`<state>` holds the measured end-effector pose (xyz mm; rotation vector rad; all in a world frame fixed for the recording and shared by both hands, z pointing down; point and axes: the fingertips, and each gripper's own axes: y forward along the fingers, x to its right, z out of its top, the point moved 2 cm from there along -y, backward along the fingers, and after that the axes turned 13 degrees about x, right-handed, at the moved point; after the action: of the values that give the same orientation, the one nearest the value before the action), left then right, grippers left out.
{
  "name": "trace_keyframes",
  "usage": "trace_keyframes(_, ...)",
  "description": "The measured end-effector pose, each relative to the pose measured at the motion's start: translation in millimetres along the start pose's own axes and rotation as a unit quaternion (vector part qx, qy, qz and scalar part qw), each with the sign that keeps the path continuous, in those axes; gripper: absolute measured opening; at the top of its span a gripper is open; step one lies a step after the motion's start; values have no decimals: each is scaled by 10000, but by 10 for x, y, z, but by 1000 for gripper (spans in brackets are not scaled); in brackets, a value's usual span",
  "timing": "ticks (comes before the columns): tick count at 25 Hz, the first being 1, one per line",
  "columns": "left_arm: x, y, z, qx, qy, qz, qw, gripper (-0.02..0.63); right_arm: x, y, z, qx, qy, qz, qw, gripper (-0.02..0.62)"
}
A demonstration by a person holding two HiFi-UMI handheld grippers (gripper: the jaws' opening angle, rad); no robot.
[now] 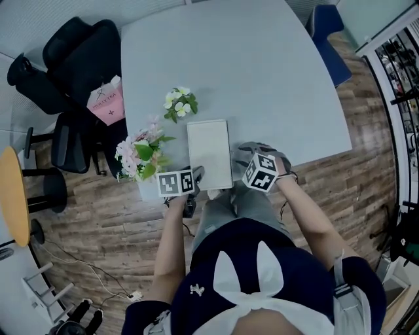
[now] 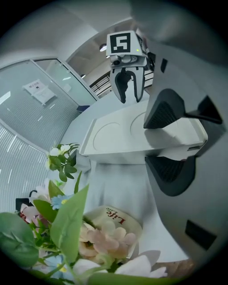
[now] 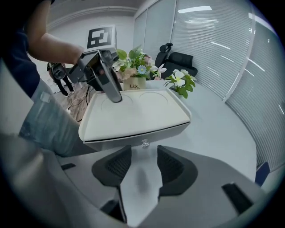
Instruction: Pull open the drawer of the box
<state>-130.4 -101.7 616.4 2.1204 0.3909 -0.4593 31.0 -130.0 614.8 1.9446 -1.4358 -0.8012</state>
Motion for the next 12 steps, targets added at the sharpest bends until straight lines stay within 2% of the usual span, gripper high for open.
trace_keyframes(6,5,-11,1,50,-52,198,9998,207,30,123,-29,-77,-259,315,9991,187)
trace_keyframes(12,1,5,3,-166,-120,201,9996,207,80,253,-43,-124,-385,515,9979,163)
